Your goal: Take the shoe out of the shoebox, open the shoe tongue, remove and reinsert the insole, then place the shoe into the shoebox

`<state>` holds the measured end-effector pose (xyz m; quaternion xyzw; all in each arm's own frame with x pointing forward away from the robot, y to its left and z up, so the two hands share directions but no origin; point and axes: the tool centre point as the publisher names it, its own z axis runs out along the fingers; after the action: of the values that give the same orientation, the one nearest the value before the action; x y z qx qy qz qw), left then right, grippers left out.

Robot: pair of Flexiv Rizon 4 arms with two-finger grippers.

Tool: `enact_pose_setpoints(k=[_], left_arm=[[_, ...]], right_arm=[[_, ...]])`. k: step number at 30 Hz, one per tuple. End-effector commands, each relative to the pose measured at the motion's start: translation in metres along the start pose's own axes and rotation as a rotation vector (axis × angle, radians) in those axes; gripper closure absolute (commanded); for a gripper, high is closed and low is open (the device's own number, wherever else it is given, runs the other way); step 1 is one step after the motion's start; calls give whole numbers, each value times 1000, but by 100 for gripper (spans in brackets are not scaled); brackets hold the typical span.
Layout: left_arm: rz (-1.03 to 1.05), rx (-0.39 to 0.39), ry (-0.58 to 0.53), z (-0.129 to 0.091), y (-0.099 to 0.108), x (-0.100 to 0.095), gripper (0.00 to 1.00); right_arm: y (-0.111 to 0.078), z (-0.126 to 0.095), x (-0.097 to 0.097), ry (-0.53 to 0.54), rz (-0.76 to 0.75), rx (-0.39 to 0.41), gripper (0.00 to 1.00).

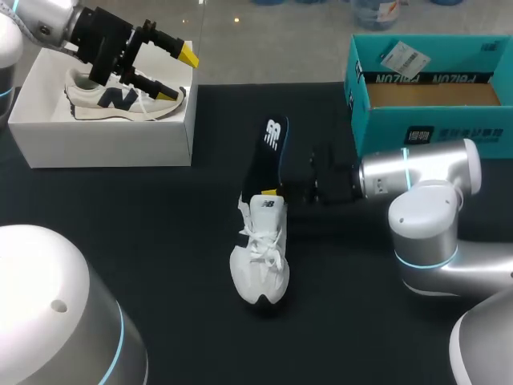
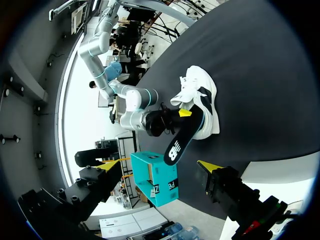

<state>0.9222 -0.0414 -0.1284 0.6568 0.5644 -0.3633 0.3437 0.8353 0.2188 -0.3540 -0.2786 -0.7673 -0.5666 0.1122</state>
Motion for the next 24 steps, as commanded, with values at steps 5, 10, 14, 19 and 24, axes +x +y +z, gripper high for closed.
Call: enact_pose_setpoints(k=[5,10,14,19,24], left_arm=[[1,-1,3,0,-1,0,0],[1,-1,3,0,-1,0,0],[1,-1,3,0,-1,0,0],[1,-1,3,0,-1,0,0],[1,-1,3,0,-1,0,0]], right_arm=[[19,-2,-6,-3,-26,33,61],[27,-5,-9,-4,-38,42,66],[30,-7,-11,-16,-43,56,90],[28,-6,-7,-15,-37,110,100],[16,-6,-1,-4,-12,161,100]])
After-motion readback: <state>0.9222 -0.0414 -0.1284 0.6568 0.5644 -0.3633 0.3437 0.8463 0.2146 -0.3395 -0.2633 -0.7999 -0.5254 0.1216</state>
